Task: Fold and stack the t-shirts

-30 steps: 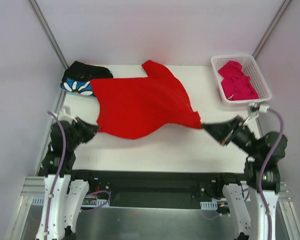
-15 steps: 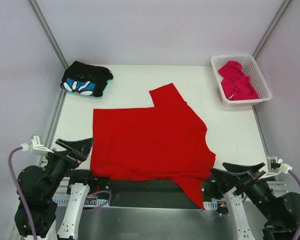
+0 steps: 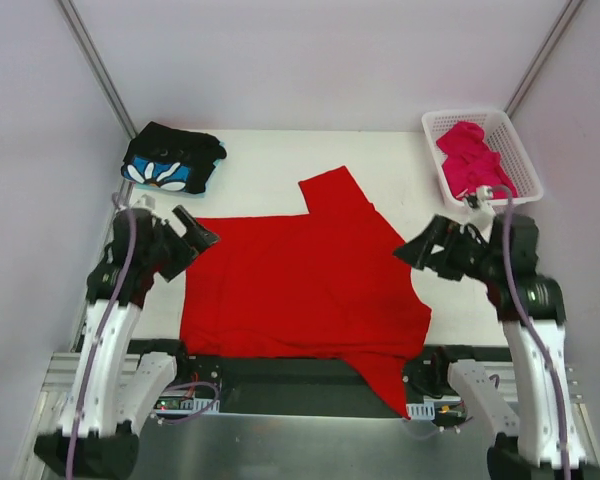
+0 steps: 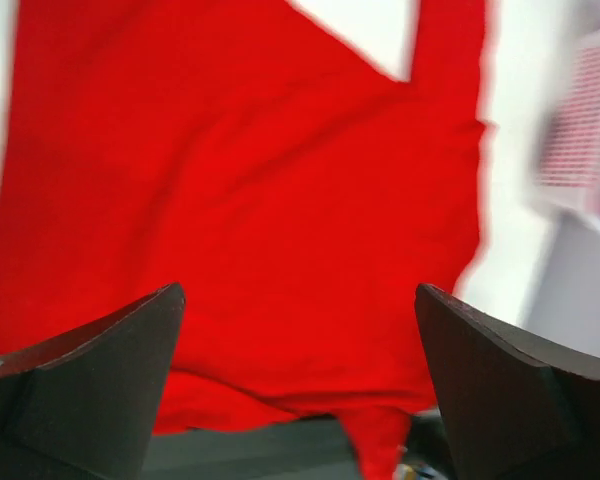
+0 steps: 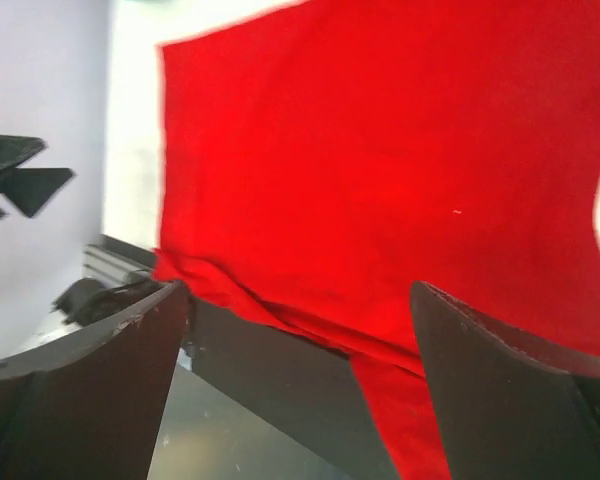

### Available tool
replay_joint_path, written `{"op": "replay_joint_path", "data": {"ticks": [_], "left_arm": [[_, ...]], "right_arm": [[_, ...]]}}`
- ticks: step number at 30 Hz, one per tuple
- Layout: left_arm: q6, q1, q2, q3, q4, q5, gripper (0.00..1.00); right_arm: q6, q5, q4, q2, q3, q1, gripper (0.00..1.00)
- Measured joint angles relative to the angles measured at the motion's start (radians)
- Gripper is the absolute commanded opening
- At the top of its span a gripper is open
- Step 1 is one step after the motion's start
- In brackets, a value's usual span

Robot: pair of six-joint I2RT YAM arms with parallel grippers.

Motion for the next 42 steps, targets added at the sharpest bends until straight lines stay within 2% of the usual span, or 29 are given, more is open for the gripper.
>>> {"op": "replay_joint_path", "data": {"ticks": [4, 7, 13, 19, 25, 29, 31, 33, 38, 42], "left_arm": [[0.142, -0.056, 0.330, 0.045, 0.040, -0.087, 0.99], [0.202, -0.077, 0.495, 0.072, 0.060, -0.148, 0.99], [0.274, -0.082, 0.741, 0.211, 0.056, -0.237, 0.99], [0.299, -0.082, 0.873, 0.374, 0.073, -0.283, 0.99], [0.299, -0.082, 0.978, 0.460, 0.084, -0.289, 0.99], [0.300, -0.082, 1.060, 0.496, 0.086, -0.296, 0.99], [0.301, -0.082, 1.104, 0.522, 0.089, -0.300, 0.99], [0.301, -0.082, 1.136, 0.532, 0.104, -0.302, 0.99], [0.292, -0.082, 1.147, 0.487, 0.185, -0.279, 0.99], [0.277, -0.082, 1.147, 0.455, 0.233, -0.265, 0.99]], "right_arm": [[-0.109, 0.097, 0.001, 0.336, 0.043, 0.016, 0.96], [-0.151, 0.203, -0.020, 0.534, 0.105, 0.066, 0.96], [-0.222, 0.447, -0.126, 0.864, 0.462, 0.200, 0.96], [-0.233, 0.526, -0.180, 1.155, 0.742, 0.281, 0.96], [-0.272, 0.500, -0.216, 1.431, 0.930, 0.297, 0.96], [-0.293, 0.480, -0.299, 1.630, 1.155, 0.293, 0.96], [-0.296, 0.468, -0.310, 1.687, 1.227, 0.288, 0.96], [-0.298, 0.457, -0.306, 1.703, 1.231, 0.279, 0.96], [-0.297, 0.404, -0.275, 1.701, 1.149, 0.254, 0.96], [-0.293, 0.288, -0.203, 1.701, 1.078, 0.234, 0.96]]}}
